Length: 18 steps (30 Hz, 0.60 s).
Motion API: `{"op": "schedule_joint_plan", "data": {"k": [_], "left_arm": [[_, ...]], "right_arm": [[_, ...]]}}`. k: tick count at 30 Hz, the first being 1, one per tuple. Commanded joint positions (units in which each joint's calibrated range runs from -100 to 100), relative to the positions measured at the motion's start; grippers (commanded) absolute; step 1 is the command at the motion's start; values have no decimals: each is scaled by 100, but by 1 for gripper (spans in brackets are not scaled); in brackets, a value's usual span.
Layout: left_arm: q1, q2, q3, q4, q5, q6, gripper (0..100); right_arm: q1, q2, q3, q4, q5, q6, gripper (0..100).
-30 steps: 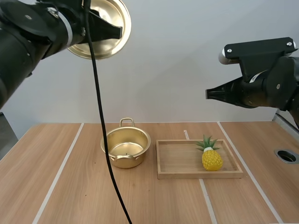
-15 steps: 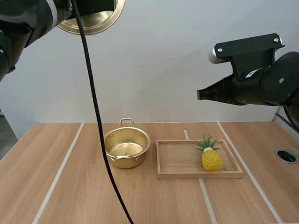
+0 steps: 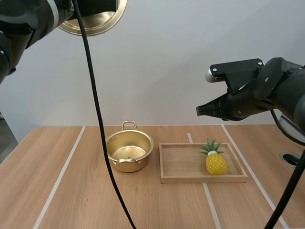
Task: Open the pot, put the pineapple inside, and close it
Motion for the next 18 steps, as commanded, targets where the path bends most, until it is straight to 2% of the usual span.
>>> {"op": "schedule_joint_plan", "data": {"k": [1,11,12,13,14,16,17,18], "left_arm": [[-6,-40,-42,-79,-143,-50,0],[-6,-40,-42,-79,-143,-50,0],[-6,-40,-42,-79,-143,-50,0],[-6,-40,-42,-79,-143,-50,0],[-6,-40,-42,-79,-143,-50,0],[-6,-40,-42,-79,-143,-50,0],[-6,-40,-42,-79,-143,-50,0],[-6,-40,-42,-79,-143,-50,0]], "right_arm": [[-20,7,-44,-113,291,-55,0],[-20,7,-44,-308,980,-55,0],[-20,7,-44,-373,1024,-55,3],[-20,7,-44,-415,1024,-55,18],[-20,7,-44,-464,1024,-55,37],[-20,7,-44,-501,1024,-46,82],[-20,7,-44,-501,1024,-46,100],[-20,7,-44,-501,1024,-46,100]]}}
